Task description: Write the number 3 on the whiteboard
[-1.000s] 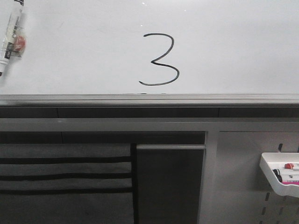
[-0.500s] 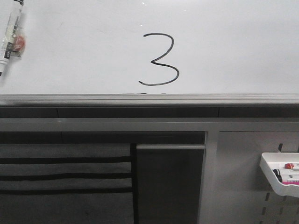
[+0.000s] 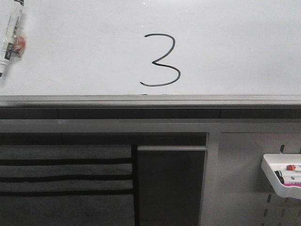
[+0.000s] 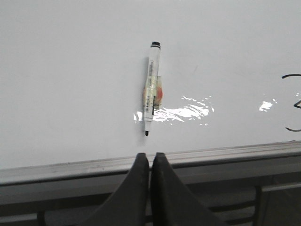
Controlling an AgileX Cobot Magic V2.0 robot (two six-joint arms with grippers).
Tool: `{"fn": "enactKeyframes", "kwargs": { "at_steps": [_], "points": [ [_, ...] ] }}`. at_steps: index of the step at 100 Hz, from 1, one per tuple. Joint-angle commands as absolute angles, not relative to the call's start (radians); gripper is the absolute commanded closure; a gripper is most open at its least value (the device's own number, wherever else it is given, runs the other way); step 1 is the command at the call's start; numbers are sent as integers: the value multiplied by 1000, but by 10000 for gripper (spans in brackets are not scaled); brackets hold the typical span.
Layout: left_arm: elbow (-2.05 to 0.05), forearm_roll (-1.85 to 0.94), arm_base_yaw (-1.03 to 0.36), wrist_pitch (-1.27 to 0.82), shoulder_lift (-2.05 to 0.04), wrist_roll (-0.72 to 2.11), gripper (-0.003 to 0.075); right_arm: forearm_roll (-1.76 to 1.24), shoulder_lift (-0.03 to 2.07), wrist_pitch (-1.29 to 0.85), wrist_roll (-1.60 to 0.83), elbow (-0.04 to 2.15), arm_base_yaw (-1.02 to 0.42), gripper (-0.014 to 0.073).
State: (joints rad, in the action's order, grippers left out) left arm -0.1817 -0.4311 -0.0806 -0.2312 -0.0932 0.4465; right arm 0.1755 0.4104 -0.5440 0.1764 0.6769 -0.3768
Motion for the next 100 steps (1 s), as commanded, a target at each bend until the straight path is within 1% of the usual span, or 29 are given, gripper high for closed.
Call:
{"fn": "enactKeyframes", "kwargs": {
  "at_steps": [1, 15, 21, 35, 42, 51, 56, 63, 100],
  "points": [
    [-180, -409, -78, -95, -85, 439, 738, 197, 417, -459, 177, 701, -371, 668],
    [-125, -401, -78, -30, -69, 439, 738, 197, 417, -459, 177, 701, -371, 668],
    [-108, -335, -78, -28, -41, 418, 738, 197, 417, -459, 177, 701, -371, 668],
    [-66, -76, -57, -9, 24, 141, 738, 197, 417, -459, 177, 701, -371, 668],
    [-35, -7, -30, 6, 37, 27, 738, 197, 417, -459, 177, 701, -371, 668],
    [11, -13, -3, 55, 37, 13, 738, 197, 417, -459, 177, 701, -371, 668],
    [6, -13, 1, 0, 37, 13, 738, 197, 417, -459, 177, 701, -371, 668],
    [8, -13, 1, -13, 37, 13, 738, 197, 417, -459, 177, 701, -371, 668],
    [8, -13, -1, -14, 37, 13, 738, 197, 417, -459, 177, 701, -371, 668]
  ]
}}
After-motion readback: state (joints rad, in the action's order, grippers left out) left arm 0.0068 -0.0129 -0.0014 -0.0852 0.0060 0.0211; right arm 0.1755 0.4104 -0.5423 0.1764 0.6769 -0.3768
